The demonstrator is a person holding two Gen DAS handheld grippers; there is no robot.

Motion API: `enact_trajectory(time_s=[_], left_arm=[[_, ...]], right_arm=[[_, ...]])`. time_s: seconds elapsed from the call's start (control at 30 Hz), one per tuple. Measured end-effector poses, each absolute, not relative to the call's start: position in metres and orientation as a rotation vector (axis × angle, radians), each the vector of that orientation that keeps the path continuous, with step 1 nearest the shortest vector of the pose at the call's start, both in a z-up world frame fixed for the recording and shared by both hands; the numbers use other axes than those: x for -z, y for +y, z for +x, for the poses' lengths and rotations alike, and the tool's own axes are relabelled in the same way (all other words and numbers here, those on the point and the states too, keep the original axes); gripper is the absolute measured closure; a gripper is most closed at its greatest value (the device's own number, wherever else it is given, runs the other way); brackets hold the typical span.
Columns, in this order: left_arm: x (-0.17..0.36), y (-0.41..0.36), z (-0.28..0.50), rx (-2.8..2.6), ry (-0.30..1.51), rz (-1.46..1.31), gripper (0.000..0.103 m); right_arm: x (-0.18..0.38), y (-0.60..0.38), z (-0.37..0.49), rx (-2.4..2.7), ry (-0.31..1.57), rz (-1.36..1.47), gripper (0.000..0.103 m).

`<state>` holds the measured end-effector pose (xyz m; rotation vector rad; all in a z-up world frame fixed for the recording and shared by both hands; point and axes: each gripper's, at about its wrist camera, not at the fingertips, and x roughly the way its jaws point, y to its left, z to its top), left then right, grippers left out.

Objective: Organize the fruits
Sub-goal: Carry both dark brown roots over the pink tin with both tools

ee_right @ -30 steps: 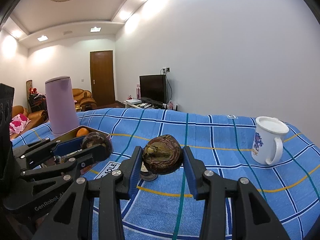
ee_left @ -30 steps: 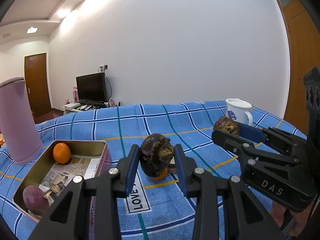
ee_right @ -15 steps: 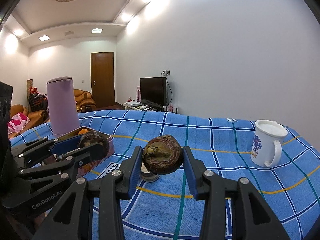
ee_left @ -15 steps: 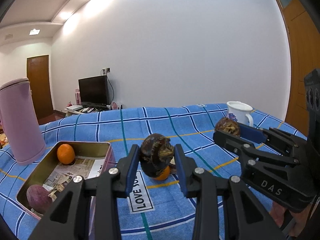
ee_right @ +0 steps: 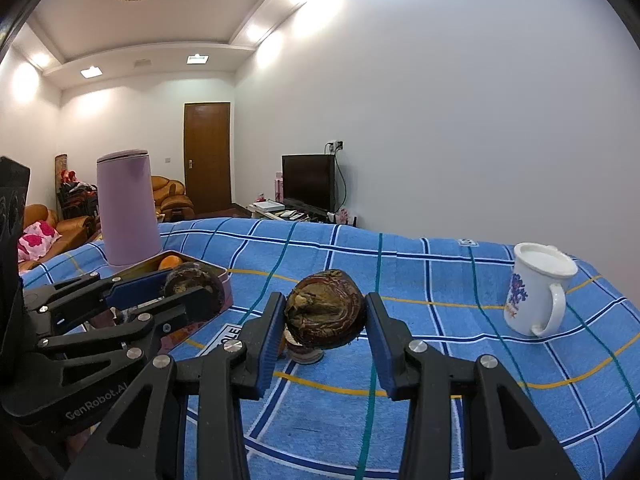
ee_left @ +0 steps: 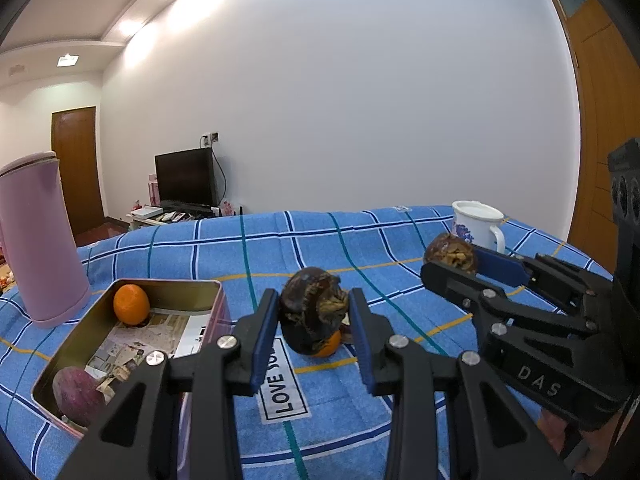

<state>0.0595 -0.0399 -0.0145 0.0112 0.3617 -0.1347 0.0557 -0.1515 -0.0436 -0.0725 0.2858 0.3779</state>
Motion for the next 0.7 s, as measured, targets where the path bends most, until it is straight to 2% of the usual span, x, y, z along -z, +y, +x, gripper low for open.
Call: enact_trajectory(time_s=[0.7], left_arm=[[0.019, 0.017, 0.062, 0.021, 0.430, -0.018, 0.066]], right_arm=[[0.044, -0.110, 0.079, -0.494, 0.408, -0.079, 0.061]])
